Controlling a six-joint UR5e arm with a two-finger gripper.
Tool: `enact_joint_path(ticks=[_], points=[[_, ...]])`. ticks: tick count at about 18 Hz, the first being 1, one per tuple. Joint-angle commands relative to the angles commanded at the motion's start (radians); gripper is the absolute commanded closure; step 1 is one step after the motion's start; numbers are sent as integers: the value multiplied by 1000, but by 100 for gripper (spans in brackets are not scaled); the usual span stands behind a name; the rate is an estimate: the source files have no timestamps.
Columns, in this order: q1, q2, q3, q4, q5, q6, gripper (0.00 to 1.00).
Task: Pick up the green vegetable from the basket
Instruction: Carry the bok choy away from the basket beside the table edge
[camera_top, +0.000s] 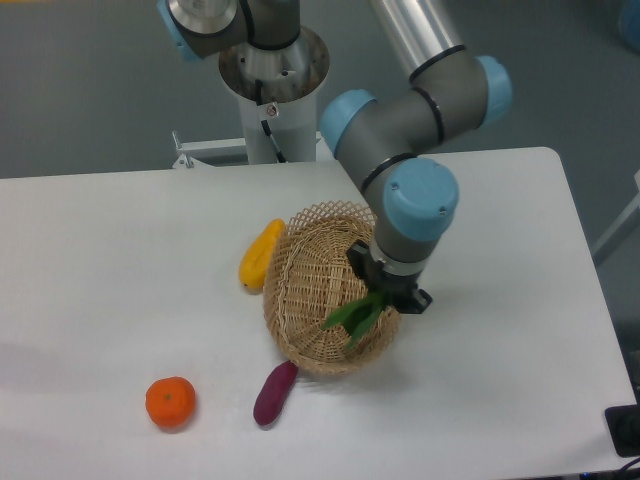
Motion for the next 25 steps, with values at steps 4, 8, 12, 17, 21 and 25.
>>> enact_joint_path(ticks=[4, 8, 12, 17, 21, 25], points=[[44, -51, 92, 0, -2, 12, 96], [95, -95, 161, -2, -5, 23, 97], [111, -115, 193, -3, -3, 58, 97], [111, -124, 200, -2, -3, 58, 96], [111, -126, 200, -3, -3, 58, 96], [111, -126, 200, -3, -3, 60, 96]])
